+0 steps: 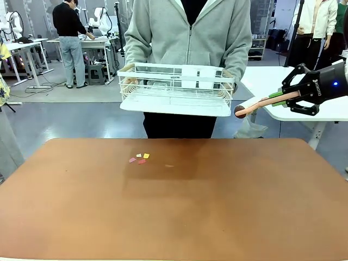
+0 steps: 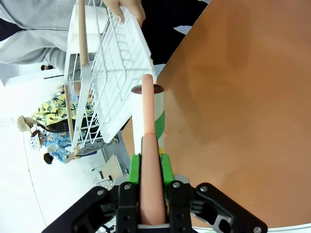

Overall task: Clean the table.
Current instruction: Clean the table with the Lint Roller when the human lifts the Dish drying rack.

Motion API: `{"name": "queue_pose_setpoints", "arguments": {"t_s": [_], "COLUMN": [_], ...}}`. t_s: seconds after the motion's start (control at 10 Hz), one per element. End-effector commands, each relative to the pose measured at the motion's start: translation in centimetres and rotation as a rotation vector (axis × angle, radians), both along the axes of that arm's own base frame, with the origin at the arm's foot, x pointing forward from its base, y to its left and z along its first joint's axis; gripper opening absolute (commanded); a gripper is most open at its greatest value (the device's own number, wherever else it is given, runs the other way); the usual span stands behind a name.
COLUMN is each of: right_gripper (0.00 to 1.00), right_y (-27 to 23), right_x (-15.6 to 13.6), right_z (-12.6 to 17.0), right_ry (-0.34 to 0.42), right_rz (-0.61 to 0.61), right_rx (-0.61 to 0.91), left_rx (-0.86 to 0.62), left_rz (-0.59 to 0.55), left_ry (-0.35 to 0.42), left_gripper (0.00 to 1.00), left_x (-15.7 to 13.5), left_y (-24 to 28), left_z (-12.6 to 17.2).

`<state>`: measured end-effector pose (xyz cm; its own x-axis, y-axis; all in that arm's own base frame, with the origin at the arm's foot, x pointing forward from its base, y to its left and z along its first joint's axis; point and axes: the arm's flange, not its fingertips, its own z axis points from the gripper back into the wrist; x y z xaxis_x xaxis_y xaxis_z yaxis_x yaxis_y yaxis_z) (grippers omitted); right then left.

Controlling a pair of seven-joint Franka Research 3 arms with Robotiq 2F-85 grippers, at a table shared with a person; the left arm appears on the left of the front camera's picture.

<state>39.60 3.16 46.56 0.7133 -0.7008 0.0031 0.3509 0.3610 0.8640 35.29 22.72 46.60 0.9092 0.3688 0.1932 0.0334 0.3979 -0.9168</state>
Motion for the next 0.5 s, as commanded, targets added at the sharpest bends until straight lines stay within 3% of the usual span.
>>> {"name": "queue_pose_setpoints", "arguments": {"t_s": [0.0, 0.4], "right_gripper": [0.00, 0.00], "right_y": [0.17, 0.17], "right_x": [-0.04, -0.04], "right_z": [0.09, 0.09], "right_ry": [-0.002, -0.002], "right_rz": [0.004, 0.004], "right_rx": [0.001, 0.001], "left_rx": [-0.003, -0.003], "left_rz": [0.000, 0.000], "left_ry": [-0.011, -0.011], "left_gripper": [1.00, 1.00], "left_x": [-0.13, -0.13], "left_y": [0.17, 0.17], "left_z": [0.07, 0.07]}}
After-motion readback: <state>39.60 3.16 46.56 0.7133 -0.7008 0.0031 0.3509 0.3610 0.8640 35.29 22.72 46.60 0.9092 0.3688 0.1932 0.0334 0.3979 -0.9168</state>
